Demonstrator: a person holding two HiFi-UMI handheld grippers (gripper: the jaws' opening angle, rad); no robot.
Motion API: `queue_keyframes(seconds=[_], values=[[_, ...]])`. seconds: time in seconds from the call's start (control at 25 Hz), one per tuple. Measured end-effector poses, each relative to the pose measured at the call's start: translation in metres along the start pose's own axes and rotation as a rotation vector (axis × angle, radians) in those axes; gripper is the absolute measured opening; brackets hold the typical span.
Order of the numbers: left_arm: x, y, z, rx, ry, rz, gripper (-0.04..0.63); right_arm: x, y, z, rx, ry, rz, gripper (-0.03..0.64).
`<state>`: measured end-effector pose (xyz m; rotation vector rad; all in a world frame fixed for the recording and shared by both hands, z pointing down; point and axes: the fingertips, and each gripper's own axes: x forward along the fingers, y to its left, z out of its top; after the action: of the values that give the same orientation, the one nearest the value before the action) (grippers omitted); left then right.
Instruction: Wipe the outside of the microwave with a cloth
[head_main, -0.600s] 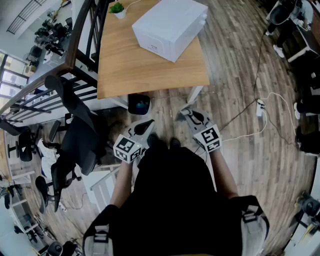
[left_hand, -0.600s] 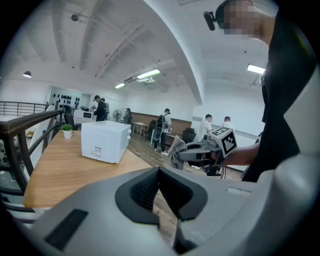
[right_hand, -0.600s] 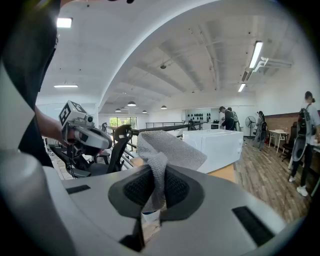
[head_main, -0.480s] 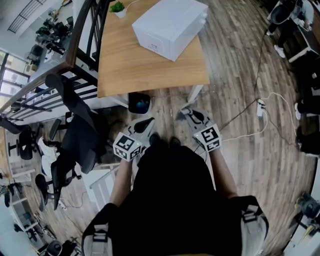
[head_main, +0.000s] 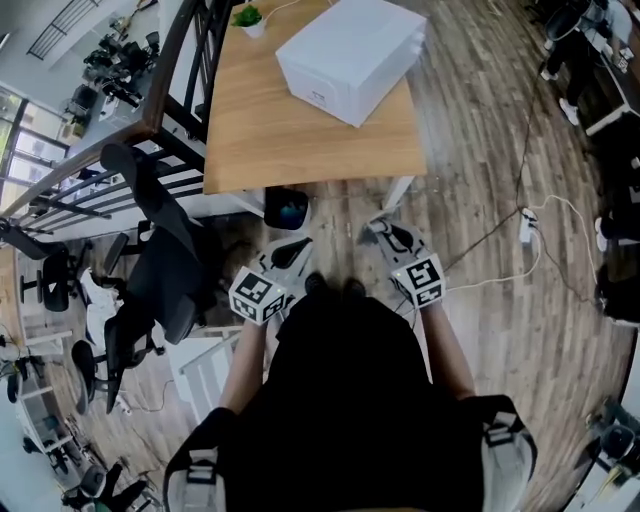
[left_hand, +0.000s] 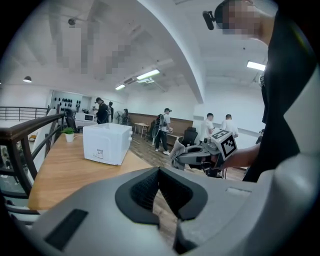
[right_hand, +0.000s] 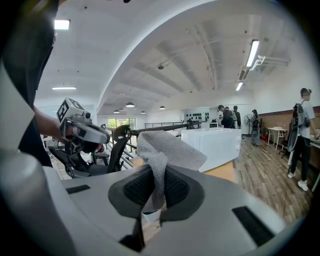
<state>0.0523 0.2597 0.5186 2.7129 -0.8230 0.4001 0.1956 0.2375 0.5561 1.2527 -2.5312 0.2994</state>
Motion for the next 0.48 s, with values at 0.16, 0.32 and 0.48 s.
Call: queue_keyframes(seconds=[0.16, 0.32, 0.48], values=[[-0.006, 0.006, -0.005, -0.016, -0.003, 0.022, -0.005, 0.007, -0.005, 0.001, 0.007, 0.002, -0.01, 0.028], [-0.011, 0.01, -0.001, -0.016, -0.017, 0.043, -0.005, 0.01, -0.005, 0.006, -0.005, 0.0, -0.004, 0.028], [-0.012, 0.017, -0.002, -0.021, -0.028, 0.054, -0.005, 0.019, -0.007, 0.006, -0.023, 0.006, -0.003, 0.028]])
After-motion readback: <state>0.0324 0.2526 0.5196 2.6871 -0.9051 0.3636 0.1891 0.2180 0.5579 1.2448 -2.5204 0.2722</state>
